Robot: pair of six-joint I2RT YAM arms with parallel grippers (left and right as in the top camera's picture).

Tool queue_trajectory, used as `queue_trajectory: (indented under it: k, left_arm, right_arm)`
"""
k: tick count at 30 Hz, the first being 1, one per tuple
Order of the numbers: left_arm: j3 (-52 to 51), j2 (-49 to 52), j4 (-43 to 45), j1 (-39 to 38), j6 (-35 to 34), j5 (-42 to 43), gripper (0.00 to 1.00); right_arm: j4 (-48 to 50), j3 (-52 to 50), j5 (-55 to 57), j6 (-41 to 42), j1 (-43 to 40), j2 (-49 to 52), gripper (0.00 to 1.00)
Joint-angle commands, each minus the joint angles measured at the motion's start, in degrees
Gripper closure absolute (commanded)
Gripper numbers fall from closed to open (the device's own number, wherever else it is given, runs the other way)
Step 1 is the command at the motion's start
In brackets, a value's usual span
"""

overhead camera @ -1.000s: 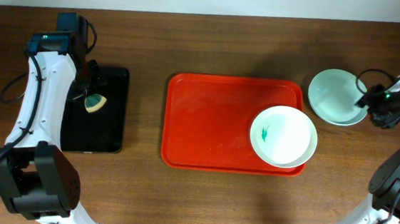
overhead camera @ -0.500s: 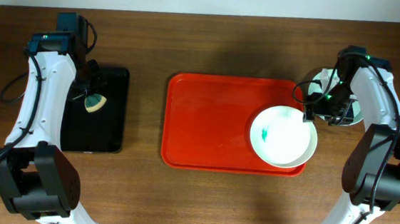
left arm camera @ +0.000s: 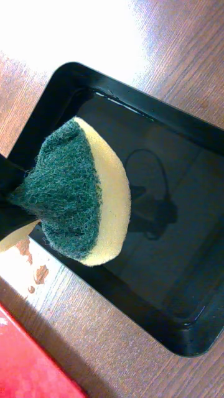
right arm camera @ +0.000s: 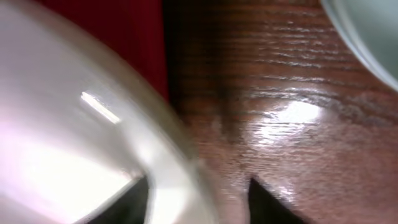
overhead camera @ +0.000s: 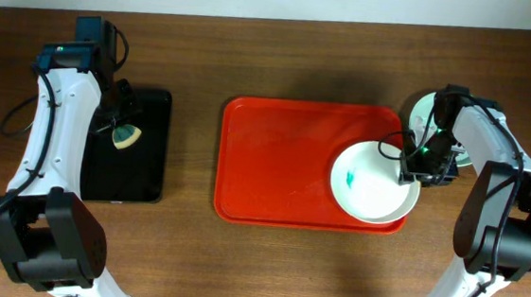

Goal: Clean dirty plates on tray and stack at the side

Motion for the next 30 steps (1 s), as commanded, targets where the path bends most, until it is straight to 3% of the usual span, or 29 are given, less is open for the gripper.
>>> queue_trajectory:
  k: [1, 2, 9, 15, 18, 23, 28, 30]
  left_arm:
    - [0.09, -0.76, 0.04, 0.15, -0.07, 0.17, 1.0]
    - [0.09, -0.76, 0.04, 0.15, -0.07, 0.17, 1.0]
    - [0.09, -0.76, 0.07, 0.15, -0.07, 0.17, 1.0]
    - [0.09, -0.76, 0.11, 0.15, -0.07, 0.17, 1.0]
    - [0.09, -0.76, 0.09, 0.15, -0.07, 0.17, 1.0]
    - [0.09, -0.76, 0.15, 0.13, -0.07, 0.61, 1.0]
    - [-0.96, -0.76, 3.32, -1.07, 8.81, 12.22, 1.0]
    - [-1.68, -0.76, 3.85, -1.97, 9.4, 14.14, 1.0]
  right_arm:
    - [1.03, -1.03, 3.3, -0.02, 0.2, 1.18, 0.89]
    - [0.66, -0.61, 3.3, -0.02, 0.2, 1.18, 0.96]
    - [-8.92, 9.79, 2.78, 0.0, 0.2, 1.18, 0.96]
    - [-12.17, 15.63, -14.78, -0.04, 1.7, 1.18, 0.96]
    - [-9.03, 14.45, -21.51, -0.02, 4.09, 1.29, 0.96]
    - [-1.57, 8.07, -21.53, -0.02, 10.34, 1.31, 0.96]
    - [11.65, -1.9, -21.49, 0.17, 16.33, 1.31, 0.96]
    - [16.35, -4.26, -21.46, 4.0, 17.59, 1.31, 0.96]
